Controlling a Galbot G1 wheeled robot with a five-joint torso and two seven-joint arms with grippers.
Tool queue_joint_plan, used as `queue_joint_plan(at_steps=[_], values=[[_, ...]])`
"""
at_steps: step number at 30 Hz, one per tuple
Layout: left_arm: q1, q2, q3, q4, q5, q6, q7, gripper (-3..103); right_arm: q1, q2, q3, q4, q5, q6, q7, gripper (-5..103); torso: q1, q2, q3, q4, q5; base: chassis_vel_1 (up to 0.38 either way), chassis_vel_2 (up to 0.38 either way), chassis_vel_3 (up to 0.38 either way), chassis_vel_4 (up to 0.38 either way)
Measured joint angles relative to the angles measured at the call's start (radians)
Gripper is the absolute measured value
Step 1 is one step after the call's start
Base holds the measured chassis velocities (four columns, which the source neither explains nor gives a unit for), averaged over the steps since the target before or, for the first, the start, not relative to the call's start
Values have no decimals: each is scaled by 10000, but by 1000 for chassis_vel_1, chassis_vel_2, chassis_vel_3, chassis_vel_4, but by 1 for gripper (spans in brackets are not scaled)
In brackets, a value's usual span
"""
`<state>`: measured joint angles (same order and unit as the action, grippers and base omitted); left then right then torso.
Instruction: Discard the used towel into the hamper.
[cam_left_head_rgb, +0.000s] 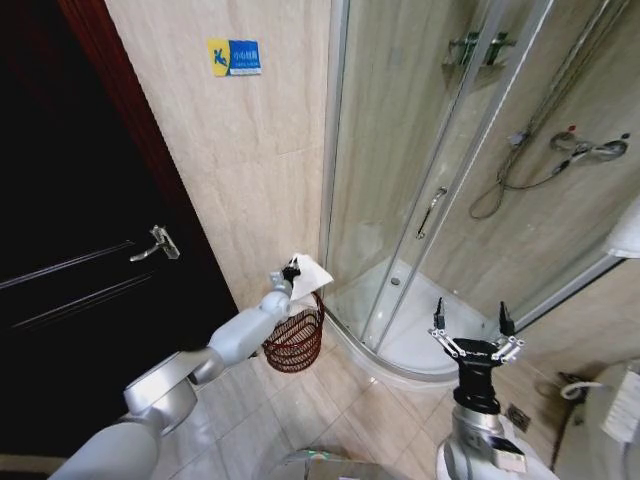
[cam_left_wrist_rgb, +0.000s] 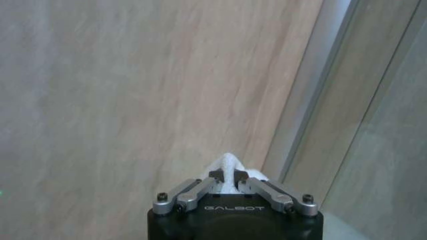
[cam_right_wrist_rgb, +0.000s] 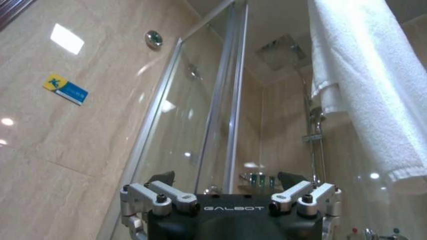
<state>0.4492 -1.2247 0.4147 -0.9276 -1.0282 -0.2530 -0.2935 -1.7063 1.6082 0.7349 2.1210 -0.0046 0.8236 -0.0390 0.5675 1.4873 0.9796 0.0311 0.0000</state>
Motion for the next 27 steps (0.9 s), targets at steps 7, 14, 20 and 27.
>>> queue_joint_plan(at_steps=[7, 14, 20, 27], values=[[639, 187, -48, 255, 309, -18, 133, 7, -133, 0, -7, 105, -19, -4, -38, 100, 0, 0, -1, 1, -1, 0, 0, 0, 0], [1178, 173, -216, 349, 728, -80, 262, 7, -204, 0, -15, 127, -56, -9, -81, 100, 0, 0, -1, -2, -1, 0, 0, 0, 0], [1508, 235, -72, 374, 1067, 106, 273, 7, -265, 0, -45, 191, -119, -9, -113, 100, -1, 0, -1, 0, -1, 0, 0, 0, 0], [1318, -266, 331, 1495, 1554, 52, 755, 7, -404, 0, -149, 328, 73, -10, -264, 100, -1, 0, -1, -2, 0, 0, 0, 0, 0]])
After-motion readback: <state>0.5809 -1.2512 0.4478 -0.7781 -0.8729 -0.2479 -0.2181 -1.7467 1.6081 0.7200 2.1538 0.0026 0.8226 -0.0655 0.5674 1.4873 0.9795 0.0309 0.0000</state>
